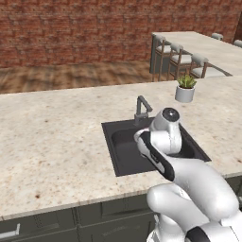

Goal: Pick up the sponge and bar soap from the sink, and place them back in the cabinet, and close the cabinet door.

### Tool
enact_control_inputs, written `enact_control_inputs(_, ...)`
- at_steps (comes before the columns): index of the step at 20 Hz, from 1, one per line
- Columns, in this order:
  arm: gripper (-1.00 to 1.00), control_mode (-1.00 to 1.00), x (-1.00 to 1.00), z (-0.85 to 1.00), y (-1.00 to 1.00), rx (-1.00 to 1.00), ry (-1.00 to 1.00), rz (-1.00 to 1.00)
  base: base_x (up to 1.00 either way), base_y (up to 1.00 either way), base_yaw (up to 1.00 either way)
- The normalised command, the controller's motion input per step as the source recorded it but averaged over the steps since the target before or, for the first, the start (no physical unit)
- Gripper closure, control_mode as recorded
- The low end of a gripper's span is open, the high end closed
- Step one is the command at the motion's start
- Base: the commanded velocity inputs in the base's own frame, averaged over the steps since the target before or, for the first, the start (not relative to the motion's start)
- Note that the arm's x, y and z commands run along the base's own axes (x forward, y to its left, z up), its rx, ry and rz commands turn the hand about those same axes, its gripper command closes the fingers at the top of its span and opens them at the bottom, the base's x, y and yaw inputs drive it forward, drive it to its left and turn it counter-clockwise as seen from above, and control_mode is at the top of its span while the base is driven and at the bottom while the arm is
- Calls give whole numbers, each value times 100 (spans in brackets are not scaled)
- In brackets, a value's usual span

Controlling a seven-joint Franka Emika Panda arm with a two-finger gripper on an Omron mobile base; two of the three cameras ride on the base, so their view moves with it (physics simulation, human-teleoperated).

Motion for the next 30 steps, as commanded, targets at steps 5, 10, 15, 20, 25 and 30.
enact_control_inputs(5, 100, -100, -44, 67, 0, 0, 0, -5, 0, 0, 0)
enact_control_inputs(10, 100, -100, -43, 61, 0, 0, -1, 0, 0, 0, 0)
enact_control_inputs(15, 100, -100, -50, 54, -1, 0, 0, 0, 0, 0, 0)
enact_control_inputs(20, 100, -100, -34, 46, 0, 0, 0, 0, 0, 0, 0)
enact_control_inputs(25, 100, -100, -30, 47, -8, 0, 0, 0, 0, 0, 0)
enact_control_inputs(30, 100, -100, -32, 38, -15, 0, 0, 0, 0, 0, 0)
